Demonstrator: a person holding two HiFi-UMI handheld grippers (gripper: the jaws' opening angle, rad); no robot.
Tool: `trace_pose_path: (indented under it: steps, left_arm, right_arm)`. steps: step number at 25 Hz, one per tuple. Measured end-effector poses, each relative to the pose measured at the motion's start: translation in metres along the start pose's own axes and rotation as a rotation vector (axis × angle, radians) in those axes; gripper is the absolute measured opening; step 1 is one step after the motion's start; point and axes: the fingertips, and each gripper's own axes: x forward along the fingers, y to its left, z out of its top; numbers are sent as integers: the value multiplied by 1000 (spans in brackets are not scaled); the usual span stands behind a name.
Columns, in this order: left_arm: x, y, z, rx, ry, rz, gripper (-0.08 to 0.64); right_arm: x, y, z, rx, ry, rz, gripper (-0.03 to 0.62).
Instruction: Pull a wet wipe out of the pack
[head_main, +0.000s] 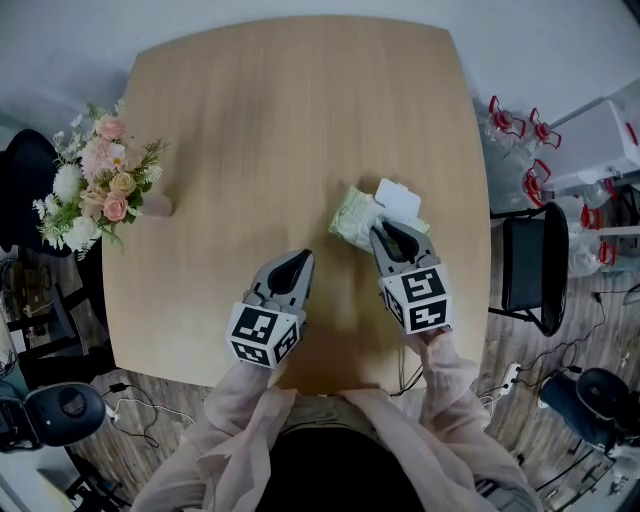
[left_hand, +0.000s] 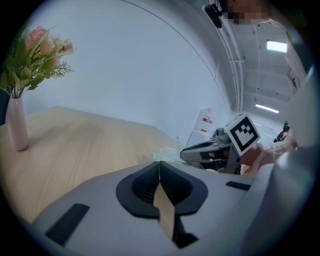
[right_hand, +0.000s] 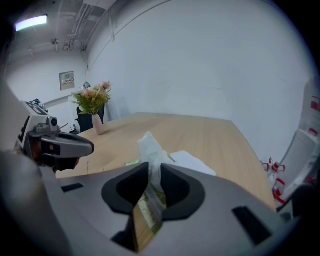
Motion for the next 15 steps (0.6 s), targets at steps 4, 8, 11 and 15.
trace_pose_path:
  steps: [4,8,11,15]
  left_arm:
    - [-2,-1,1,3,-3,2,14]
    - [-5,-2,2,6,-8,5,14]
    - [-9,-4,3,8,-12,6,14]
    - [-12,-8,6,15,-22,2,14]
  right_arm:
    - [0,1,-1,-2,8,2,79]
    - [-2,0,-2,-12,9,-17,38]
    - [-3,0,-3,-23,1,-31,26]
    - [-6,1,-3,-32,-16,-46,17]
